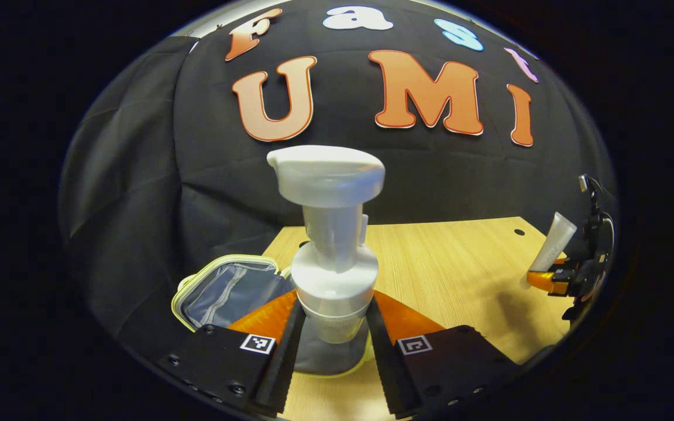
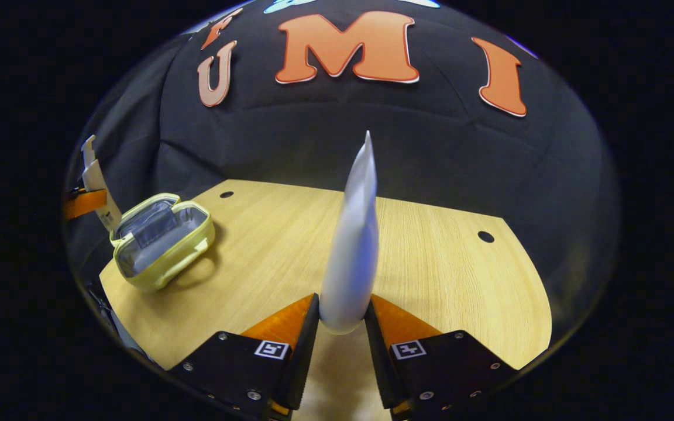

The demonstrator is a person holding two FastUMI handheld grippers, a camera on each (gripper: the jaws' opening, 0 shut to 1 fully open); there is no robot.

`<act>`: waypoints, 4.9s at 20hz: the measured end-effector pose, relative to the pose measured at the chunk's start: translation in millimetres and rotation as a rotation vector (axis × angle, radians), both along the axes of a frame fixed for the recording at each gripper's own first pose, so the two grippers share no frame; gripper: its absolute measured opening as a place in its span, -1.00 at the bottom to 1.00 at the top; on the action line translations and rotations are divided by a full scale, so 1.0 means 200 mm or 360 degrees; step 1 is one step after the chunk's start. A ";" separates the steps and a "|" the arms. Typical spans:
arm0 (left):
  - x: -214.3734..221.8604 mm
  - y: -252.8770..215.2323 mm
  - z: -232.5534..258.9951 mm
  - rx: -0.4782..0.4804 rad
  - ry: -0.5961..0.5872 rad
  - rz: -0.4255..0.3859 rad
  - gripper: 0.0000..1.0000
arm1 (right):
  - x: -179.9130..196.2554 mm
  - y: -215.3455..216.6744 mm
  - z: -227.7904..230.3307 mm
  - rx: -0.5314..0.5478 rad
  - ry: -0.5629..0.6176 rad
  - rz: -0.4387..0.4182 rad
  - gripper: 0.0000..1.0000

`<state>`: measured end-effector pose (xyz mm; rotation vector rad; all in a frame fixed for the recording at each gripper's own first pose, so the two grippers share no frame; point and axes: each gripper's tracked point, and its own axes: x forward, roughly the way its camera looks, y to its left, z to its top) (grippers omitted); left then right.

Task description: First open the suitcase, pack the skin care products into it, and then close the suitcase.

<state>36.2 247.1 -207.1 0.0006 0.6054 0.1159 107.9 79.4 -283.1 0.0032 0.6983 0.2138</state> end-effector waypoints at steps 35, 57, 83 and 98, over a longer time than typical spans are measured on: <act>0.01 0.46 -0.78 -0.0397 0.0952 -0.0600 0.23 | -0.19 1.50 0.31 0.0340 0.0296 0.0026 -0.06; 0.11 0.54 -0.90 -0.0338 0.1241 -0.0326 0.55 | -0.21 1.58 0.16 0.0547 0.0633 0.0130 -0.06; -0.14 1.60 -0.42 -0.0152 0.0668 0.0500 0.62 | -0.27 1.79 -0.20 0.0530 0.1289 -0.0028 -0.06; 0.02 2.23 -0.56 -0.0497 0.0398 0.0927 0.60 | -0.12 1.40 0.23 0.0629 0.0786 -0.0133 0.57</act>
